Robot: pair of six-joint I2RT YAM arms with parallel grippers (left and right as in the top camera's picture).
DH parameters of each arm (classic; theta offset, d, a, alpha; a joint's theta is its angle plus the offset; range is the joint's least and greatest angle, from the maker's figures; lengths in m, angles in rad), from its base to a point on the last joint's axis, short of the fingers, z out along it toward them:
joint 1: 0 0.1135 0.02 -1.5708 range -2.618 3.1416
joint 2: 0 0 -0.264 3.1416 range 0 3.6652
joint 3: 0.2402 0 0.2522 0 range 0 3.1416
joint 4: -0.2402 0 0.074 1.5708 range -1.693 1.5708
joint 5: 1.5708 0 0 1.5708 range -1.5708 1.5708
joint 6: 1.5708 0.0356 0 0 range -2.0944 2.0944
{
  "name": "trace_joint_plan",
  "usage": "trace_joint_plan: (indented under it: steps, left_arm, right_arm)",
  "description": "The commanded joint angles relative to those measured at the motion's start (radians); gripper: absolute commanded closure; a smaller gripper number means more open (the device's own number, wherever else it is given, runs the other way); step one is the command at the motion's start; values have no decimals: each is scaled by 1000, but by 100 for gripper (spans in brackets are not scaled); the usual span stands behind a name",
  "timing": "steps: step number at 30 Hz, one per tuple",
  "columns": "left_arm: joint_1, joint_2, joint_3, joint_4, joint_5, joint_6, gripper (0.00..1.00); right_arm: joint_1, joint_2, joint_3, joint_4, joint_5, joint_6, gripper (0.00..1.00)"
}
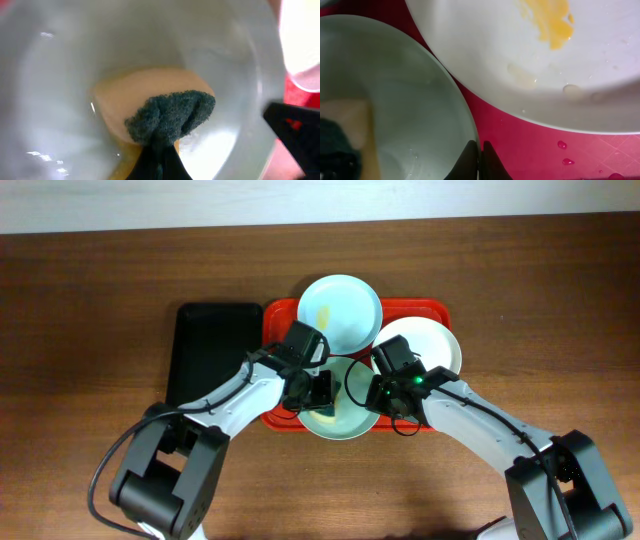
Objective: Clean dirty plates on tray and stack at the side
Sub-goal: 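Lower the sponge into the plate and wipe the yellow smear, then keep scrubbing the plate surface with the sponge in the left gripper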
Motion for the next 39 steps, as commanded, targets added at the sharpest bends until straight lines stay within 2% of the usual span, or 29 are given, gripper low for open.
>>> trace_joint_plan:
  steps: [1,10,14,17,21,26,30,39]
  left_arm:
    - [-35,52,-40,0,138,-9,100]
    - [-32,51,-40,56,158,-1,100]
    - [-14,22,-35,57,150,41,100]
    - [11,-35,-34,52,106,49,100]
    - [42,-146,-34,13,-39,55,100]
    - [50,-246,-34,-41,-151,80,98]
    - [50,-244,-35,-77,-224,85,99]
    - [49,-201,-38,-61,-227,85,100]
  right_arm:
    - [11,11,-6,9,-42,11,96]
    - [11,11,-6,9,-41,11,96]
    - [11,11,-6,9,-41,11,96]
    - [11,11,-6,9,-41,11,96]
    - [11,11,-6,9,-41,11,96]
    - [11,11,-6,10,-41,12,96]
    - [11,11,-6,10,-41,12,96]
    - [11,11,-6,10,-41,12,96]
